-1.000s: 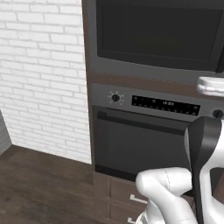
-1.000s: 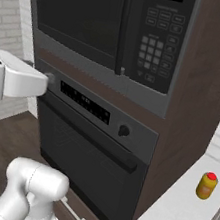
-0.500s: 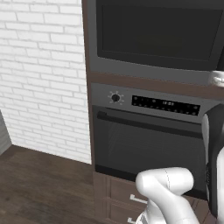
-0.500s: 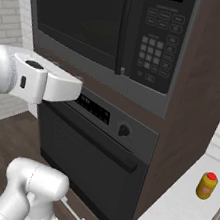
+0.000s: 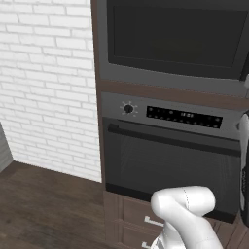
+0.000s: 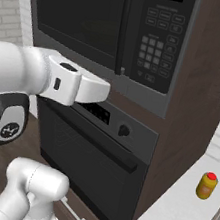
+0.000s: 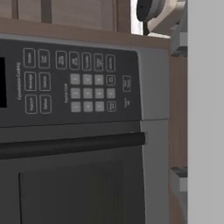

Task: Pick the potato from the sink and place it in the bowl. Then pick the bowl and place it in the microwave. Then close the microwave door and press the start button.

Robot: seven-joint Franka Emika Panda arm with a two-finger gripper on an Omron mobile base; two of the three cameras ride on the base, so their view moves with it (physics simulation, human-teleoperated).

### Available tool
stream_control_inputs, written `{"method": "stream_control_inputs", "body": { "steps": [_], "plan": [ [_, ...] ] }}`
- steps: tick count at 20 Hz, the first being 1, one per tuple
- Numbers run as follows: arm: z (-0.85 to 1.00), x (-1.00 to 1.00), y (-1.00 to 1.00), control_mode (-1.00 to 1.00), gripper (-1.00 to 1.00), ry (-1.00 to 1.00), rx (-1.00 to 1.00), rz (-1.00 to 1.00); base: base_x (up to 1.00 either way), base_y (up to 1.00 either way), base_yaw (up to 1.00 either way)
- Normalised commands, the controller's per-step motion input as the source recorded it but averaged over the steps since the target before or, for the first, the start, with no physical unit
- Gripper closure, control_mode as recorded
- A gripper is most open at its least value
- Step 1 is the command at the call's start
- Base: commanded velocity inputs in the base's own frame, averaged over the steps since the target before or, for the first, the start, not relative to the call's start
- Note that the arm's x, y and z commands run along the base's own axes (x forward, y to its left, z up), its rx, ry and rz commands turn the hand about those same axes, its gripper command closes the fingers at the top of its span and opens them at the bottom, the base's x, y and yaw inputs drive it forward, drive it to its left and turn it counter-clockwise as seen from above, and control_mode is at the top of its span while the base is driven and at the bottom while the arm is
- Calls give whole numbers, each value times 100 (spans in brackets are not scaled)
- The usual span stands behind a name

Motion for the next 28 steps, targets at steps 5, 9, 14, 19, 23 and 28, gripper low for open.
{"method": "stream_control_inputs", "body": {
  "steps": [5,9,14,19,23,28],
  "plan": [
    [0,15,-25,-100,-100,0,0,0,0,0,0],
    [0,19,-17,-100,-100,0,0,0,0,0,0],
    [0,10,-9,-100,100,0,0,0,0,0,0],
    [0,18,-47,-100,100,0,0,0,0,0,0],
    [2,16,-48,-100,100,0,1,0,0,0,0],
    [0,3,-4,-100,100,0,0,0,0,0,0]
  ]
}}
